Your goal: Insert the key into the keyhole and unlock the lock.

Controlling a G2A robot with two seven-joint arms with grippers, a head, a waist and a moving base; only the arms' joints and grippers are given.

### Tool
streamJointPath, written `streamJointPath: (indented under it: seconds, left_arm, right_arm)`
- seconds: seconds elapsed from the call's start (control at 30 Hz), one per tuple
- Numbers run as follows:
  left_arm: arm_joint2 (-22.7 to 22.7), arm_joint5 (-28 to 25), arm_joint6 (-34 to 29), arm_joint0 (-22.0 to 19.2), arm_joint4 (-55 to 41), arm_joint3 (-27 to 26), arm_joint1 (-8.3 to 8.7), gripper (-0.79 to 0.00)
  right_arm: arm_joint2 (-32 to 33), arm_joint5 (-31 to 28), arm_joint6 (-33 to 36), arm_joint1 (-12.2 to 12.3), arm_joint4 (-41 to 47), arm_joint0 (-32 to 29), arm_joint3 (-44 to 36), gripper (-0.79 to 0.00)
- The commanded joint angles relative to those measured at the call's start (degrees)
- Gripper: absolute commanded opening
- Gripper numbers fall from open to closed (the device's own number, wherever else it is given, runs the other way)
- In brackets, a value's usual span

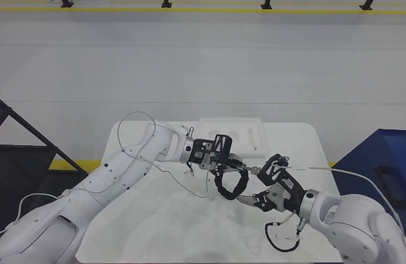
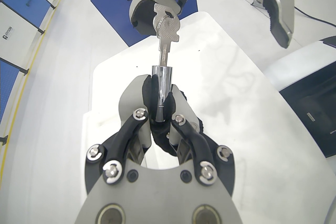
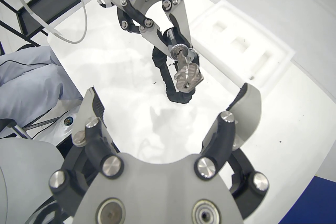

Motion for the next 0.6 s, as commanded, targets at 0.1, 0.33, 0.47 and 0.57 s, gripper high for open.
streamJointPath:
  seconds: [0.1,0.33,0.47,0.57]
  left_arm:
    - [0.3,0.0,-5.4,-1.5,-7.5,-1.5,1.67,-0.785]
    - [0.1,0.0,-11.8,-2.0,-12.7,-4.0,3.38,-0.785]
    - [1.0,0.0,-18.0,-2.7,-15.4,-4.1,3.93,-0.785]
    - [1.5,0.0,-20.7,-3.1,-18.5,-4.8,4.13,-0.785]
  right_arm:
    - [0.0,0.0,0.0,0.0,0.0,0.0,0.0,0.0]
    - [0.0,0.0,0.0,0.0,0.0,0.0,0.0,0.0]
    - [0.3,0.5,-0.6,0.0,-1.1,-0.2,1.4,0.0]
    - [1.0,-2.0,-0.9,0.2,-2.2,0.1,1.5,0.0]
